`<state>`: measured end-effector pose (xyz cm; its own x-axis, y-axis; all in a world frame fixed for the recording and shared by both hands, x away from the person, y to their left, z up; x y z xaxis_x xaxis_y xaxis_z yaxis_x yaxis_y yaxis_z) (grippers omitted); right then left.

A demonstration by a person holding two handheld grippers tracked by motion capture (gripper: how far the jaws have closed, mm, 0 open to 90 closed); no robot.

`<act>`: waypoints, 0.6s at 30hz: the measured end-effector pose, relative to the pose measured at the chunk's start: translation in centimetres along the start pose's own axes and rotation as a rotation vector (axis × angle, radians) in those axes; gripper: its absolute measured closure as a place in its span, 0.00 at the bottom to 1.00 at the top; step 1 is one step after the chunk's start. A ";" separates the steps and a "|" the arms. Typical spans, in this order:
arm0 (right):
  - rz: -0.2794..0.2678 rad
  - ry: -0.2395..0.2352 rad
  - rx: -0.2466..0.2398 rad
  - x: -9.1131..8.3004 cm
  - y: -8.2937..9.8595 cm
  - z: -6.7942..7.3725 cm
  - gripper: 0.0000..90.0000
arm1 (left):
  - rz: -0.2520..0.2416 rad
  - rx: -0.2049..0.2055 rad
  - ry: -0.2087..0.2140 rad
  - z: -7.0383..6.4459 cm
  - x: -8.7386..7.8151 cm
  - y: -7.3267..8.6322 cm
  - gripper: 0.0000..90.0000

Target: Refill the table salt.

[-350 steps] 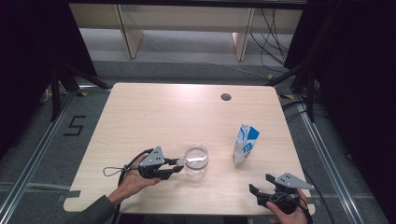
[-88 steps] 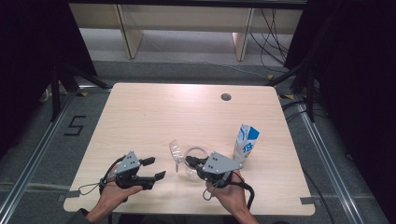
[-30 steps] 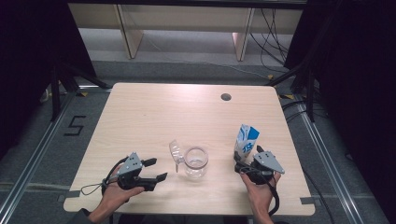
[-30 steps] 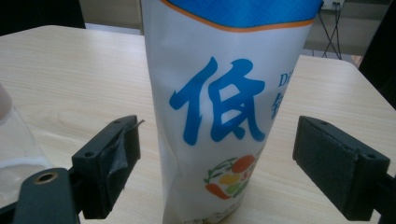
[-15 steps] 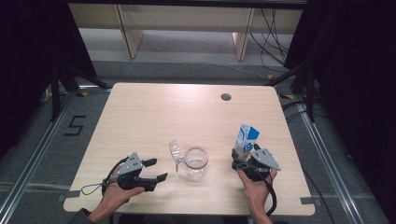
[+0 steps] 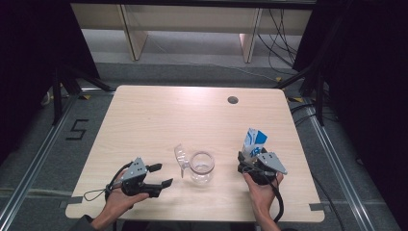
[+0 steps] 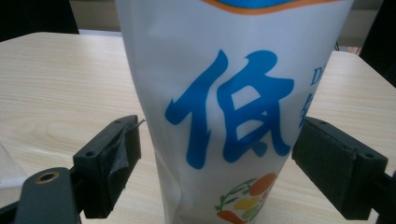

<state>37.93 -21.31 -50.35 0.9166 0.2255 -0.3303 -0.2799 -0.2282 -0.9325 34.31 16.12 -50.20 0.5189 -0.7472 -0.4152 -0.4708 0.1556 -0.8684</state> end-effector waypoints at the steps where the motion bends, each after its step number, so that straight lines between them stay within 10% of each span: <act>1: -0.002 0.009 0.014 0.1 0.0 0.1 0.18 | 0.006 0.002 -0.008 0.0 0.0 0.0 0.31; 18: 0.004 0.052 0.025 1.3 0.2 0.7 0.23 | 0.010 0.003 -0.001 -0.1 0.0 0.0 0.31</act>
<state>38.84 -20.39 -51.09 0.9289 0.1744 -0.3267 -0.2901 -0.2055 -0.9347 34.24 16.06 -50.21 0.5149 -0.7452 -0.4237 -0.4740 0.1643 -0.8651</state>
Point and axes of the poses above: each handheld gripper's, and its own axes: x roughly forward along the jaws, y roughly out of its underside, z roughly to its left, the point moved 2 cm from there along x, roughly forward along the jaws, and after that the axes turned 10 degrees about -x, right-handed, at the moved point
